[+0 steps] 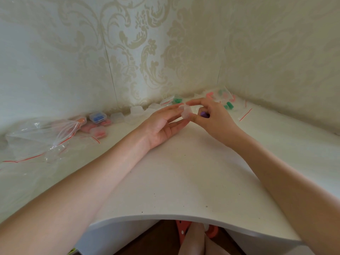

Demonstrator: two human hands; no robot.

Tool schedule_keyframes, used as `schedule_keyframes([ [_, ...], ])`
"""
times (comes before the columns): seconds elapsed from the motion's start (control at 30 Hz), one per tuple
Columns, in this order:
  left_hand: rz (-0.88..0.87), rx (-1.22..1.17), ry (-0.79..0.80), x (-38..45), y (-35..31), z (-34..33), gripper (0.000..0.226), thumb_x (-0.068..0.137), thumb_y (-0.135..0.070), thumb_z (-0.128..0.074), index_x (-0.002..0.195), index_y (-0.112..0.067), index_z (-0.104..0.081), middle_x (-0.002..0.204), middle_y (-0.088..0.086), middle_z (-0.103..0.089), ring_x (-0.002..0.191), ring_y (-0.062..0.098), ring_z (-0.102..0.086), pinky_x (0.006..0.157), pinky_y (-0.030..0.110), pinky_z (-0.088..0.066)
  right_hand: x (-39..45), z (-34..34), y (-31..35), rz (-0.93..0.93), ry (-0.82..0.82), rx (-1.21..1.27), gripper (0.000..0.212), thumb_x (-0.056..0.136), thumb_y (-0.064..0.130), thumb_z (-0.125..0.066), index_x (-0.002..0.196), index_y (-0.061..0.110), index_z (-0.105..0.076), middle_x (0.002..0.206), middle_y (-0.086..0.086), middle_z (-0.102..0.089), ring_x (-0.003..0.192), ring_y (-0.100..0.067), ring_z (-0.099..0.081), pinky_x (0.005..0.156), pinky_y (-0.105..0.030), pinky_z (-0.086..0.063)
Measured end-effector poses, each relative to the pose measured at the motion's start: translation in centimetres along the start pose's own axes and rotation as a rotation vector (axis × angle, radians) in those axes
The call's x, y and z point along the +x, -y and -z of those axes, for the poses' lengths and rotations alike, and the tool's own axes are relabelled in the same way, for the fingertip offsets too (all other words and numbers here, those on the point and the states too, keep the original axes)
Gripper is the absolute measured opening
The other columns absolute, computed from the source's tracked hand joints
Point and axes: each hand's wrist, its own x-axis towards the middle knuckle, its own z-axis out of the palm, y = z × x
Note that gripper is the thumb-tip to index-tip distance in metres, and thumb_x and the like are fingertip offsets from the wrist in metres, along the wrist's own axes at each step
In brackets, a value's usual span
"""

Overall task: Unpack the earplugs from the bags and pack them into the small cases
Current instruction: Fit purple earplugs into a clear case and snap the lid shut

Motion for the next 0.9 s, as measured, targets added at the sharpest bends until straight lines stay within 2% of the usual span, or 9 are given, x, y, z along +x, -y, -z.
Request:
schedule_keyframes([
  [0.13, -0.017, -0.010, 0.048, -0.13, -0.10, -0.19, 0.021, 0.087, -0.002, -0.058, 0.107, -0.006, -0.064, 0.099, 0.006, -0.070, 0.093, 0.017, -0.068, 0.091, 0.029, -0.052, 0.01, -0.10, -0.09, -0.056, -0.053, -0.006, 0.028, 0.083, 0.035, -0.071, 0.108, 0.023, -0.068, 0.048, 0.012, -0.031, 0.042, -0.003, -0.033, 0.044, -0.009, -0.026],
  [0.23, -0.006, -0.055, 0.061, -0.18, -0.24, -0.24, 0.022, 0.087, -0.008, -0.059, 0.109, -0.004, -0.061, 0.102, 0.011, -0.070, 0.095, 0.022, -0.066, 0.089, 0.030, -0.054, -0.19, -0.08, 0.19, -0.030, -0.076, -0.031, 0.027, 0.080, 0.027, -0.075, 0.106, 0.022, -0.069, 0.056, 0.008, -0.034, 0.047, -0.001, -0.035, 0.049, -0.008, -0.030],
  [0.37, 0.069, -0.084, 0.040, -0.22, -0.11, -0.23, 0.019, 0.093, -0.013, -0.054, 0.110, -0.005, -0.057, 0.098, 0.020, -0.068, 0.085, 0.024, -0.069, 0.085, 0.033, -0.055, -0.38, -0.21, 0.48, 0.024, -0.097, -0.084, 0.026, 0.079, 0.015, -0.074, 0.097, 0.028, -0.062, 0.058, 0.007, -0.038, 0.051, -0.001, -0.036, 0.052, -0.013, -0.030],
  [0.47, 0.101, -0.105, 0.039, -0.42, 0.07, -0.43, 0.023, 0.092, -0.016, -0.055, 0.111, -0.002, -0.055, 0.095, 0.020, -0.067, 0.081, 0.024, -0.070, 0.081, 0.033, -0.057, -0.48, -0.22, 0.56, 0.056, -0.092, -0.098, 0.024, 0.080, 0.018, -0.074, 0.095, 0.028, -0.057, 0.056, 0.008, -0.037, 0.051, -0.003, -0.036, 0.051, -0.013, -0.029],
  [0.6, 0.071, -0.158, 0.032, -0.38, -0.08, -0.32, 0.023, 0.091, -0.011, -0.056, 0.112, 0.001, -0.058, 0.095, 0.019, -0.069, 0.087, 0.024, -0.070, 0.084, 0.032, -0.056, -0.18, 0.15, 0.59, 0.048, -0.153, -0.020, 0.009, 0.088, 0.023, -0.067, 0.096, 0.020, -0.069, 0.054, 0.008, -0.032, 0.049, -0.004, -0.033, 0.051, -0.012, -0.028],
  [0.73, 0.074, -0.164, 0.028, -0.48, -0.18, -0.40, 0.024, 0.081, -0.006, -0.061, 0.105, -0.001, -0.059, 0.090, 0.018, -0.069, 0.083, 0.025, -0.070, 0.078, 0.033, -0.058, -0.02, 0.38, 0.58, 0.041, -0.161, -0.030, 0.014, 0.092, 0.022, -0.061, 0.099, 0.019, -0.072, 0.055, 0.008, -0.032, 0.048, -0.003, -0.034, 0.050, -0.011, -0.029],
  [0.83, 0.070, -0.134, 0.032, -0.56, -0.20, -0.52, 0.028, 0.076, -0.008, -0.064, 0.103, -0.003, -0.060, 0.086, 0.014, -0.069, 0.082, 0.023, -0.067, 0.077, 0.032, -0.058, -0.18, 0.29, 0.60, 0.076, -0.100, -0.050, 0.018, 0.095, 0.020, -0.057, 0.104, 0.018, -0.072, 0.053, 0.014, -0.045, 0.051, -0.002, -0.038, 0.054, -0.010, -0.031],
  [0.9, 0.071, -0.122, 0.032, -0.59, -0.27, -0.52, 0.034, 0.069, -0.009, -0.067, 0.102, -0.002, -0.061, 0.085, 0.013, -0.068, 0.083, 0.023, -0.066, 0.077, 0.032, -0.058, -0.18, 0.33, 0.57, 0.092, -0.078, -0.044, 0.019, 0.096, 0.018, -0.056, 0.104, 0.016, -0.072, 0.052, 0.025, -0.053, 0.052, 0.002, -0.042, 0.056, -0.008, -0.032],
])
